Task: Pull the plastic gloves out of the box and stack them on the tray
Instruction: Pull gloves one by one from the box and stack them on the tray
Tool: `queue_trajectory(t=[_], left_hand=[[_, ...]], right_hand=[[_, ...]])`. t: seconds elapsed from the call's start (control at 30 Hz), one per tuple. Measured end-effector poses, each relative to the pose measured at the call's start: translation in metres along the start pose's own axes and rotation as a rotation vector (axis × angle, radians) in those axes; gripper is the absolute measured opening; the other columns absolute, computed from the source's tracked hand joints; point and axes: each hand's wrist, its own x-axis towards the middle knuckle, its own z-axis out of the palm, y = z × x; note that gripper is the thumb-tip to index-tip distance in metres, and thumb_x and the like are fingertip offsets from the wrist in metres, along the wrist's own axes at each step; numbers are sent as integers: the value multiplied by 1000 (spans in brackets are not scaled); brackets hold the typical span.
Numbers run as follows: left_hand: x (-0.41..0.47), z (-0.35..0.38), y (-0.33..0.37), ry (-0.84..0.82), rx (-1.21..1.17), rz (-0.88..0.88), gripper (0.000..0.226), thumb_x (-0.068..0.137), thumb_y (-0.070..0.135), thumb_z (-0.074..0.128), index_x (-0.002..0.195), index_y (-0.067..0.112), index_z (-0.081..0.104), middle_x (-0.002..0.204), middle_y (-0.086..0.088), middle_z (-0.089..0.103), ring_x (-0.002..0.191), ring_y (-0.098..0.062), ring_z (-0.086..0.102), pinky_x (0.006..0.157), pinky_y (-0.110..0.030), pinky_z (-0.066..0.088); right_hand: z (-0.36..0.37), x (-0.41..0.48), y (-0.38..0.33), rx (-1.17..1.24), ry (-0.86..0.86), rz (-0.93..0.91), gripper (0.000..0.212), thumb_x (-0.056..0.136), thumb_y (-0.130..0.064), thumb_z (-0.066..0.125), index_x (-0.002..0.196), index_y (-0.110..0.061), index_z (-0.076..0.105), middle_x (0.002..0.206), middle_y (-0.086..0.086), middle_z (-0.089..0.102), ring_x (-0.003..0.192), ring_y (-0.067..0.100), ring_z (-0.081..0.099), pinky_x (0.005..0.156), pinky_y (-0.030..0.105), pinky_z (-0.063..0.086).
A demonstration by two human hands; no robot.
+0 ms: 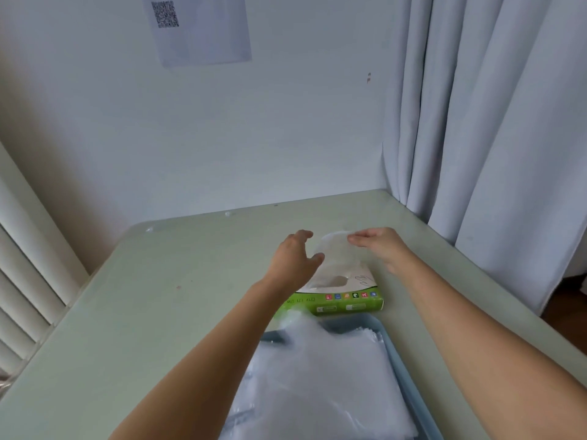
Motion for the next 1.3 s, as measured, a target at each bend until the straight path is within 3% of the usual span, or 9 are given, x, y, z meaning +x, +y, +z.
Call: queue_trajectory(t=[0.13, 0.43, 0.53, 0.7, 0.83, 0.97, 1.1, 1.23, 1.3], left_hand=[[16, 8, -1, 6, -84, 10, 48, 92, 28, 61, 137, 19, 46, 135, -7, 51, 122, -21, 49, 96, -25, 36], [33, 24, -3, -168, -192, 77, 58, 82, 5, 65, 131, 30, 47, 129, -7, 56, 114, -23, 55, 88, -27, 43], [36, 26, -7, -187, -238, 94, 52, 79, 0, 62, 123, 26, 51, 126, -4, 57, 108, -24, 58, 85, -31, 48], [33, 30, -16, -177, -216, 112, 26, 84, 9, 61, 108, 16, 57, 96, -3, 63, 87, -26, 59, 73, -30, 45], [23, 36, -20, -154, -261, 137, 44, 85, 12, 62, 125, 24, 49, 107, 2, 60, 93, -19, 59, 78, -25, 45], [21, 32, -23, -145, -404, 180, 57, 79, 1, 62, 123, 36, 50, 128, 1, 54, 115, -16, 53, 96, -28, 44], [22, 28, -25, -211, -273, 151, 53, 80, -2, 61, 130, 16, 55, 137, -1, 45, 126, -16, 44, 101, -22, 34], [15, 29, -29, -321, -137, 152, 26, 85, 26, 63, 110, 22, 67, 117, -2, 62, 111, -22, 56, 97, -33, 43], [12, 31, -34, -348, -129, 79, 37, 75, 48, 62, 105, 28, 68, 105, -3, 67, 103, -26, 59, 97, -38, 44]], right_hand=[[-4, -5, -7, -31, 63, -154, 10, 75, -11, 79, 80, -11, 71, 76, -3, 69, 71, 4, 62, 70, 10, 45], [-8, -17, -20, -188, 28, -359, 9, 84, -13, 71, 78, -14, 64, 70, -8, 60, 61, 4, 50, 60, 8, 39], [-9, -22, -23, -65, -41, -334, 8, 87, -10, 67, 81, -11, 61, 77, 3, 67, 69, 10, 58, 68, 15, 45], [4, -32, -25, 45, -29, -162, 18, 93, -24, 61, 85, -12, 50, 82, 11, 66, 52, 2, 58, 46, 12, 40], [9, -39, -18, -170, -67, -152, 23, 71, -17, 84, 81, -5, 68, 79, 5, 71, 73, 19, 68, 76, 39, 58], [7, -45, -27, -178, -35, -220, 21, 75, -18, 80, 79, -7, 63, 80, 3, 70, 78, 20, 67, 72, 31, 51], [8, -55, -38, -162, -197, -276, 17, 84, -14, 71, 76, -13, 57, 84, 12, 73, 80, 25, 69, 71, 30, 48], [3, -59, -45, -154, -141, -326, 17, 87, -13, 68, 87, -1, 56, 83, 7, 72, 78, 19, 68, 76, 37, 49], [0, -64, -51, -124, -100, -347, 22, 83, -22, 71, 85, -7, 55, 88, 9, 72, 86, 21, 70, 81, 43, 50]])
